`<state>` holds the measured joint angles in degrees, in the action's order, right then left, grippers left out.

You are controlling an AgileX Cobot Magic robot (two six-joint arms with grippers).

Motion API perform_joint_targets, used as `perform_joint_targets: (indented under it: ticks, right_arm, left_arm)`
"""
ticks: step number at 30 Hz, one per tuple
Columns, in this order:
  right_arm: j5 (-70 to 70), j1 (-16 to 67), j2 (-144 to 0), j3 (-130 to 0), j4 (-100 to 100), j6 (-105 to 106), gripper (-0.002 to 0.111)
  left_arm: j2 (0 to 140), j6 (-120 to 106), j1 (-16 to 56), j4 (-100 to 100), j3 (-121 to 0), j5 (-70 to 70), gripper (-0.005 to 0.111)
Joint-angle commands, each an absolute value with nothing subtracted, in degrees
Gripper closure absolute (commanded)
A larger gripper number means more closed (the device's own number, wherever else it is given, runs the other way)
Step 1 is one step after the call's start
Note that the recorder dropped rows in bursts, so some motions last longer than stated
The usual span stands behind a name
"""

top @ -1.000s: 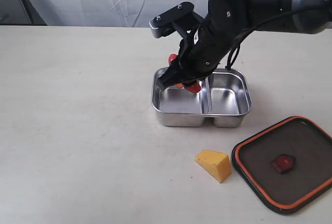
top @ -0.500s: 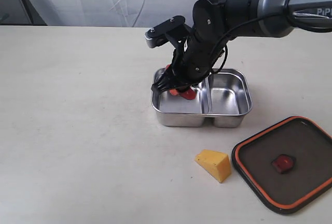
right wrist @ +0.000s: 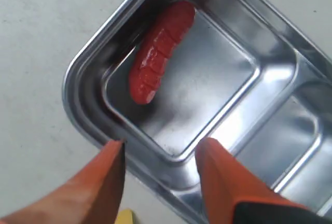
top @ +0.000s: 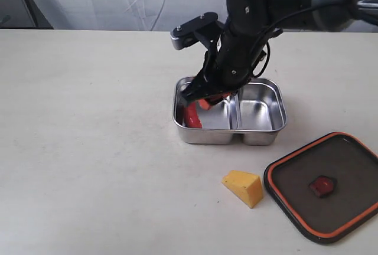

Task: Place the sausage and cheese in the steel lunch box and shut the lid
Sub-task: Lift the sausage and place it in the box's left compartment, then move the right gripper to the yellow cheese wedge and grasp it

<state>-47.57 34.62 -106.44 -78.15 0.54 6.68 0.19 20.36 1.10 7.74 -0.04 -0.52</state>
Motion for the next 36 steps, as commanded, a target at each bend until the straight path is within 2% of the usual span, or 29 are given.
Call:
perform_joint_targets:
  ticks: [1, 8, 14, 18, 25, 36]
  right_arm:
    - [-51.2, 34.3, -97.7, -78.4, 0.6, 7.1, 0.063]
    - [-56.9, 34.3, -88.5, -74.6, 7.1, 10.2, 0.063]
    - [-59.8, 34.3, -85.3, -64.5, 9.6, 11.1, 0.061]
    - [-59.1, 34.4, -85.3, -59.1, 14.2, 16.9, 0.05]
    - [-52.8, 34.4, -86.5, -52.3, 15.3, 17.0, 0.05]
    - [-46.9, 34.4, -95.5, -51.0, 17.2, 19.5, 0.05]
  left_arm:
    - [0.0, 20.4, 1.4, 7.9, 0.0, -0.9, 0.106]
    - [0.0, 20.4, 1.4, 7.9, 0.0, -0.9, 0.106]
    - [0.0, 20.4, 1.4, 7.9, 0.0, -0.9, 0.106]
    - [0.0, 20.4, 1.4, 7.9, 0.0, -0.9, 0.106]
    - [0.0, 20.4, 1.4, 7.9, 0.0, -0.9, 0.106]
    - [0.0, 20.4, 1.4, 7.9, 0.0, -0.9, 0.106]
